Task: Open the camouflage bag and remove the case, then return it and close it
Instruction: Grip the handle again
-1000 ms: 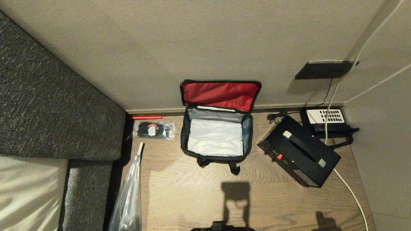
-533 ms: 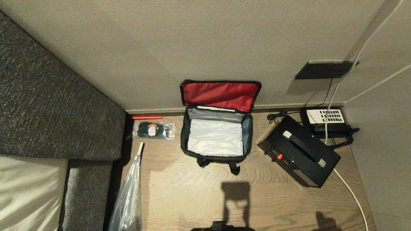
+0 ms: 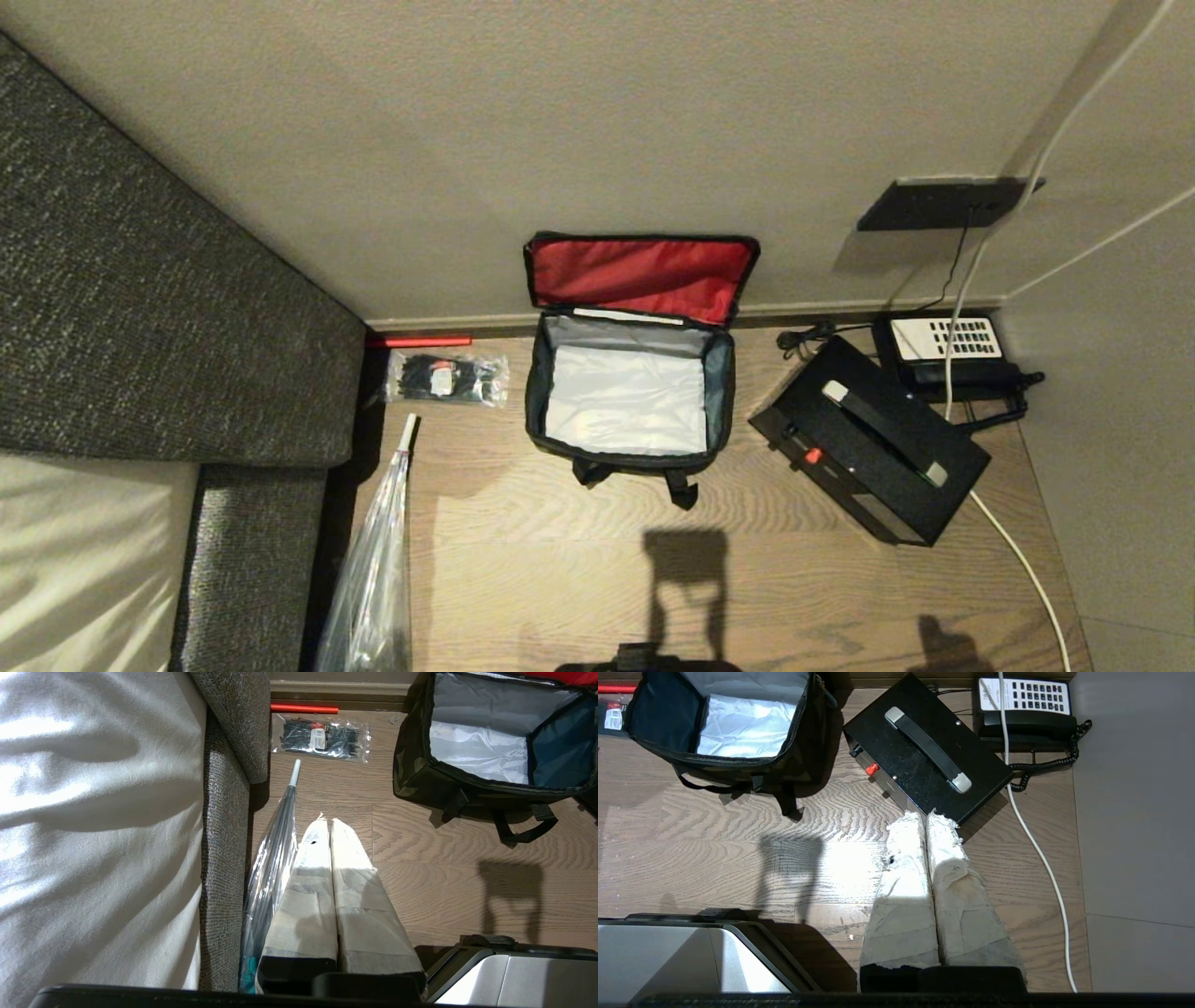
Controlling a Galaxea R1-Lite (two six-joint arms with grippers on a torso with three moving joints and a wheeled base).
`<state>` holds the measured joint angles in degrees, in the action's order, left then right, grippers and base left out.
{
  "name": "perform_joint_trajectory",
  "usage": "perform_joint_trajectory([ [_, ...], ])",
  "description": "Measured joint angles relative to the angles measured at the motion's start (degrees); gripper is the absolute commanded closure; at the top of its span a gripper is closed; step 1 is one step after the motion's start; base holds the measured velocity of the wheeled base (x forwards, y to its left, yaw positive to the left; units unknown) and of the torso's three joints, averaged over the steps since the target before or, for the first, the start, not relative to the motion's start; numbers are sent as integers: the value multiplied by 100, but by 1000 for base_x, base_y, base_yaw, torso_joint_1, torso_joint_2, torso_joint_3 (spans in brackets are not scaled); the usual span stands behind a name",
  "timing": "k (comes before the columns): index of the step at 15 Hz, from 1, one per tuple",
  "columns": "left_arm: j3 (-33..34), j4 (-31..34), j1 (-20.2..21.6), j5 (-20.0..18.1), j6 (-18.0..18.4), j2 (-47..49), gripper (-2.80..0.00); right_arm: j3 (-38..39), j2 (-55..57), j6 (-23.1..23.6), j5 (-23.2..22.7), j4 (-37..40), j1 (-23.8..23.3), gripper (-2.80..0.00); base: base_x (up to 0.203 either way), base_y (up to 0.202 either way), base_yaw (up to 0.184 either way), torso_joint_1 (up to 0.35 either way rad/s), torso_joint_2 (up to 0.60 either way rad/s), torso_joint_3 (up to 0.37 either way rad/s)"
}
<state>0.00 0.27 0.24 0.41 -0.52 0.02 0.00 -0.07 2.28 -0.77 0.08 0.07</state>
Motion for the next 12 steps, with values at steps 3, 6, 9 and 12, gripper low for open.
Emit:
perform_joint_trajectory([
  [3,0,0,0,0,-7,0,0,0,0,-2,2,2,0,0,0,0,0,0,0,0],
  [6,0,-2,0,-1,-7,0,0,0,0,-2,2,2,0,0,0,0,0,0,0,0],
  [9,0,0,-2,-1,-5,0,0,0,0,-2,2,0,0,0,0,0,0,0,0,0],
  [12,0,-5,-2,0,-7,0,0,0,0,-2,2,0,0,0,0,0,0,0,0,0],
])
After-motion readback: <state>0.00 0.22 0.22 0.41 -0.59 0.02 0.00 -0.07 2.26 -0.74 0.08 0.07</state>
